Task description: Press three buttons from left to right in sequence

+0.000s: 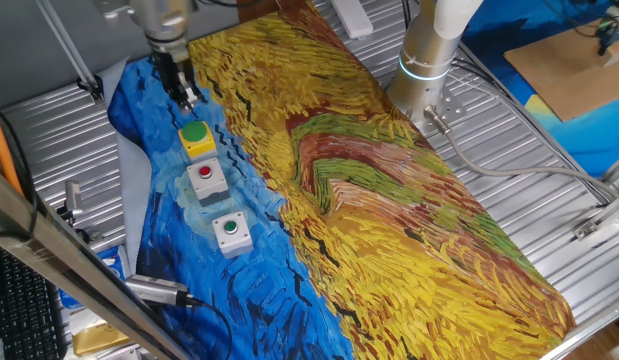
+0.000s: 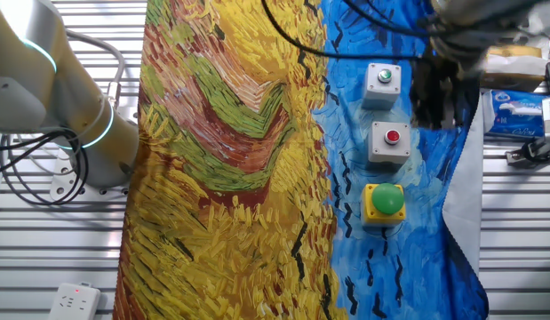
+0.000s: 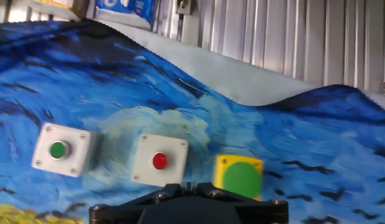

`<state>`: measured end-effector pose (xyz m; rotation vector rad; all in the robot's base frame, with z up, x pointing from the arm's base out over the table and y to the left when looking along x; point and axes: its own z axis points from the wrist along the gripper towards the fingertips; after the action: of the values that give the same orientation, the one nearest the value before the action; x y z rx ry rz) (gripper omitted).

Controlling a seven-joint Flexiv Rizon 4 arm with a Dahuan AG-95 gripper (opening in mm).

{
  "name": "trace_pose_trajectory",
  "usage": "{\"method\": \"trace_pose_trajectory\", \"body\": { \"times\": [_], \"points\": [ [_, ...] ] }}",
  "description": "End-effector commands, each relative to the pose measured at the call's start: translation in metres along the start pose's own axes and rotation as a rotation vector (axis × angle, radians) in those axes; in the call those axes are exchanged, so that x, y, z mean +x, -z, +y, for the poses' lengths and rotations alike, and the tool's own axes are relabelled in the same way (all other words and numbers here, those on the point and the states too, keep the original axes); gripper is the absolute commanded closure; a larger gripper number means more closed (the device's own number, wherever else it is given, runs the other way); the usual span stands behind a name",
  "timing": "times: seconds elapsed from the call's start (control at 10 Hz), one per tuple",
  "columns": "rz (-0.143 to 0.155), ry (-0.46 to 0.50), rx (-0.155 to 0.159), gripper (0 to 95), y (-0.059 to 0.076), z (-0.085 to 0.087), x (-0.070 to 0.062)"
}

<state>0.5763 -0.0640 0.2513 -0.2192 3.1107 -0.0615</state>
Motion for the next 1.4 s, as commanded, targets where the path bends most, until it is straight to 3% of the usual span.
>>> {"method": "trace_pose_trajectory", "body": {
  "times": [0.1,0.3,0.5,0.9,1.4],
  "points": [
    [0.081,-0.029,-0.055,95.0,-0.013,-0.017,0.014],
    [0.079,-0.064,-0.050,95.0,-0.036,-0.011,0.022],
    [0.075,-0.054,-0.050,95.0,-0.044,-0.015,0.026],
    [0.082,-0.033,-0.056,95.0,-0.042,-0.034,0.026],
    [0.109,-0.037,-0.060,95.0,-0.041,-0.043,0.014]
  ]
}}
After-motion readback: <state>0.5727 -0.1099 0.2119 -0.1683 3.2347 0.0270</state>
